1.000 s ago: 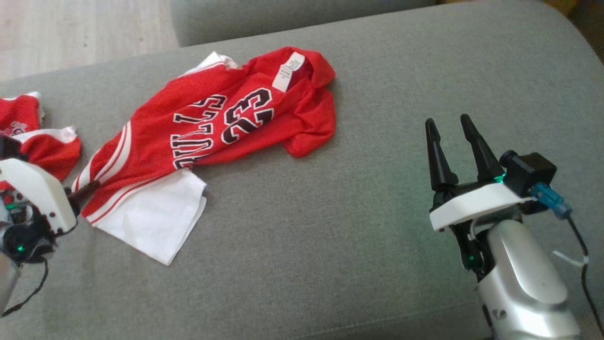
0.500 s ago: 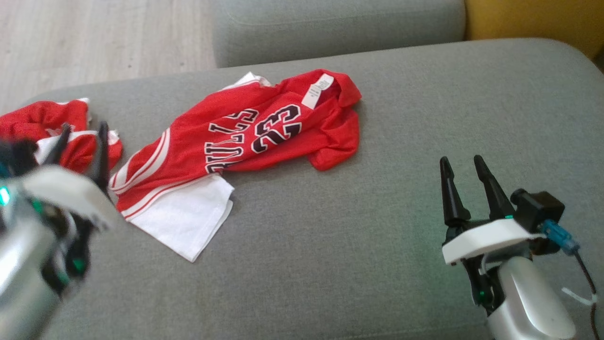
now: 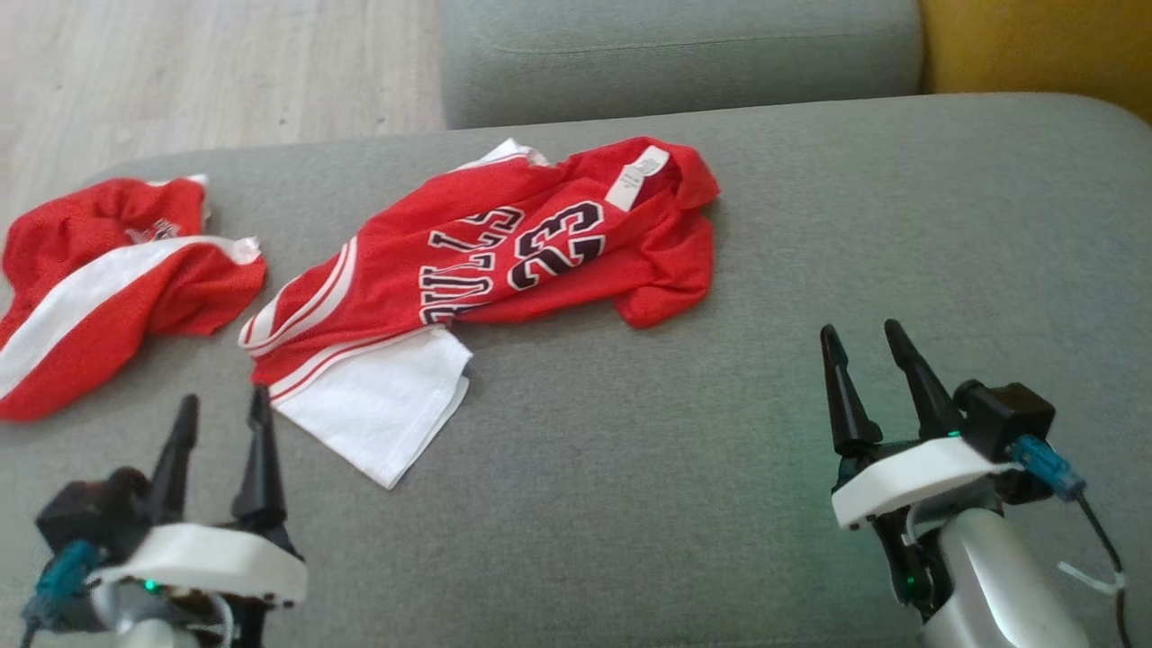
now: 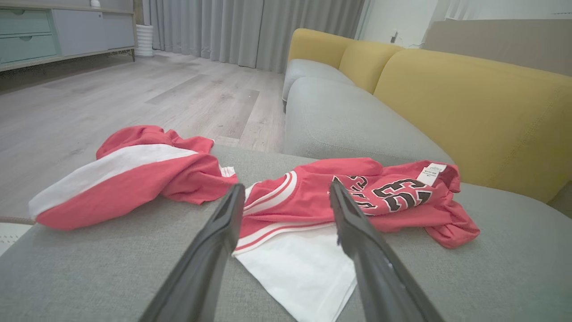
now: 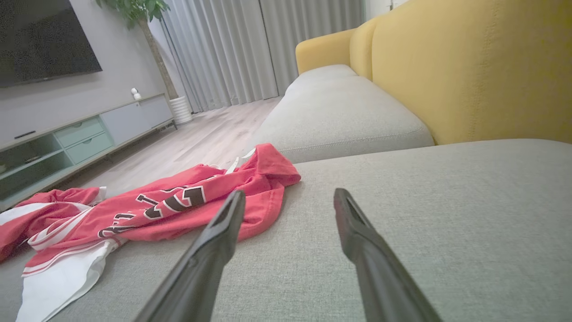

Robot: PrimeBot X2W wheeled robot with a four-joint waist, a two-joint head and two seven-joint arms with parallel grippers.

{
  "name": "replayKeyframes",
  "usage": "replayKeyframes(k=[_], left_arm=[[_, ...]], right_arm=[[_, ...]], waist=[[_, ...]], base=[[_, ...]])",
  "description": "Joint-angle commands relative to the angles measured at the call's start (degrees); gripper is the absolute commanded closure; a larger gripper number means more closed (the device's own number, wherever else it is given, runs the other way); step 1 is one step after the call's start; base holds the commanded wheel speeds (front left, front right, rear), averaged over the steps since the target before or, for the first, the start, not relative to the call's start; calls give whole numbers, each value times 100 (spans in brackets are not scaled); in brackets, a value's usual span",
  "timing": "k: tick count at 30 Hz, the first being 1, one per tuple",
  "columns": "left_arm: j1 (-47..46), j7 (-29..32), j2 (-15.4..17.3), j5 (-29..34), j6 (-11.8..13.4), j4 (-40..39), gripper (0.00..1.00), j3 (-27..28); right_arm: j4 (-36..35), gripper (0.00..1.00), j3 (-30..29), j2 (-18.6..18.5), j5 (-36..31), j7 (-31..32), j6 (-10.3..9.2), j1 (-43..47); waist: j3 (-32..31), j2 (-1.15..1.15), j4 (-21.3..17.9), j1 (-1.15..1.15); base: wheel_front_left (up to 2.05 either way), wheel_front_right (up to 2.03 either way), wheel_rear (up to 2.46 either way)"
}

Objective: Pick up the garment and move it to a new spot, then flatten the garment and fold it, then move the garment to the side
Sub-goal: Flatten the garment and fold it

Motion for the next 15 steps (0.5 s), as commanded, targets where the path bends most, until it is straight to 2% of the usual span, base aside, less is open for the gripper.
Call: replayKeyframes(k=[1,9,15], left_arm=[[-321,-69,42,128,-120,-162,0,330],[-500,-69,-519,487,-696,129,0,381],[-701,-70,-850,679,-1023,463,0,363]], right_arm=[[-135,0,138,-42,3,40,-4,-209],[486,0,364,-153,342,854,-4,-1112],[1832,0,160,-171,975,1906,-4,-2129]], waist=[[29,0,79,0],[363,0,616,0],[673,0,1137,0]], base=[[0,0,0],[0,0,0],[0,0,0]])
